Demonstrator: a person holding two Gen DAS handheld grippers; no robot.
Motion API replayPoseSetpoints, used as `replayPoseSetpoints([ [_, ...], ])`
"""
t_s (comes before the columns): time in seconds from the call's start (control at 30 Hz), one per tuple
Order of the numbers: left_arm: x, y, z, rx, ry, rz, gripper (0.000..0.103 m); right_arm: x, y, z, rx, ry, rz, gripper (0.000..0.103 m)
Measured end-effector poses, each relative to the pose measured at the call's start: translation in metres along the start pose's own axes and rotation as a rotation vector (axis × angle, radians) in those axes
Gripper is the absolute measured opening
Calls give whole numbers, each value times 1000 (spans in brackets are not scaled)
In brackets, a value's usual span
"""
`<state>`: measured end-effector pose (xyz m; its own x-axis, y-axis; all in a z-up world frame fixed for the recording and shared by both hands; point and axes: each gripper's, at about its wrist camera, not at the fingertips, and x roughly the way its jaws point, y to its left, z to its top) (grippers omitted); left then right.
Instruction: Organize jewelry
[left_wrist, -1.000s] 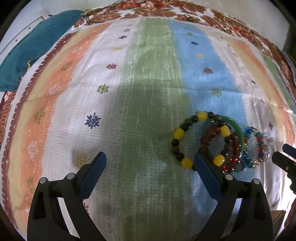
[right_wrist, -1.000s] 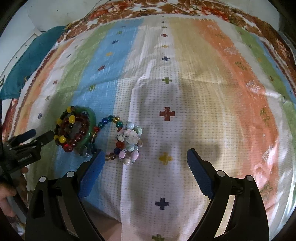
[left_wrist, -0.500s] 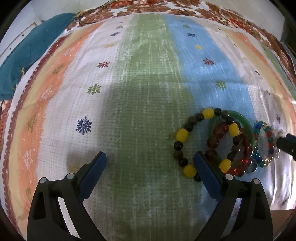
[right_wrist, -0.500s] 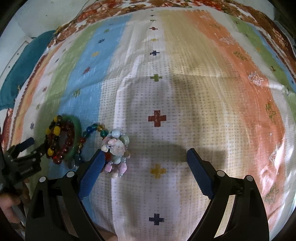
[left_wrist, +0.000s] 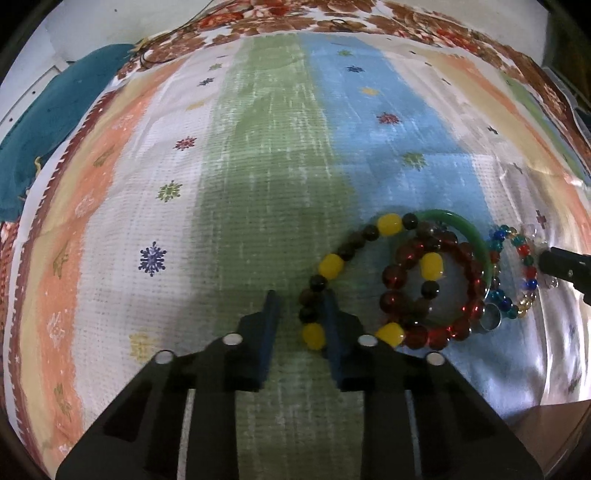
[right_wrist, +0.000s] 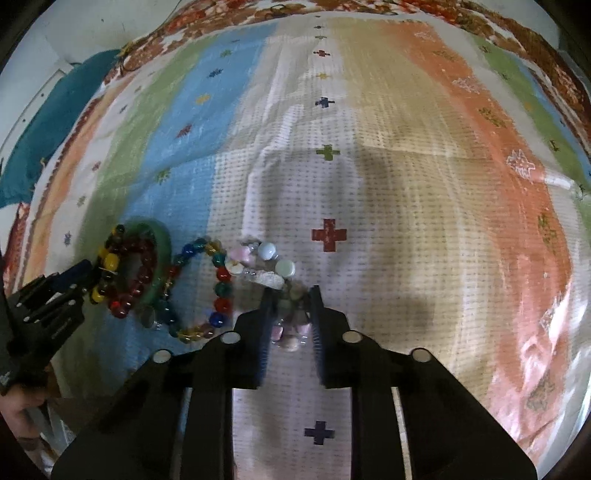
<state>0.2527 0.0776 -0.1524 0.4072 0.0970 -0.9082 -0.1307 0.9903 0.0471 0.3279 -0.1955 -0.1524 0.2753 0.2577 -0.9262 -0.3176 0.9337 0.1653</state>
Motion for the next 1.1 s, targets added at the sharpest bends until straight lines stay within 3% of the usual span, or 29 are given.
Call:
replayPoseSetpoints([
  [0.07,1,1,0,-1,6,-3,10,-1,-2,0,8,4,9,17],
  [0.4,-9,10,0,-47,1,-44,9,-15,3,-5,-25,-15,7,16],
  [0.63,-36,13,1,-62,-42,-67,9,-27,9,-11,-63,-36,-25,15],
  [0.67,-38,13,1,-61,-48,-67,9,-28,10,-12,-71,-36,-26,9],
  [1.1,-85,12,0,-77,-113,-95,9,-55,13,-21,-82,-70,-5,10],
])
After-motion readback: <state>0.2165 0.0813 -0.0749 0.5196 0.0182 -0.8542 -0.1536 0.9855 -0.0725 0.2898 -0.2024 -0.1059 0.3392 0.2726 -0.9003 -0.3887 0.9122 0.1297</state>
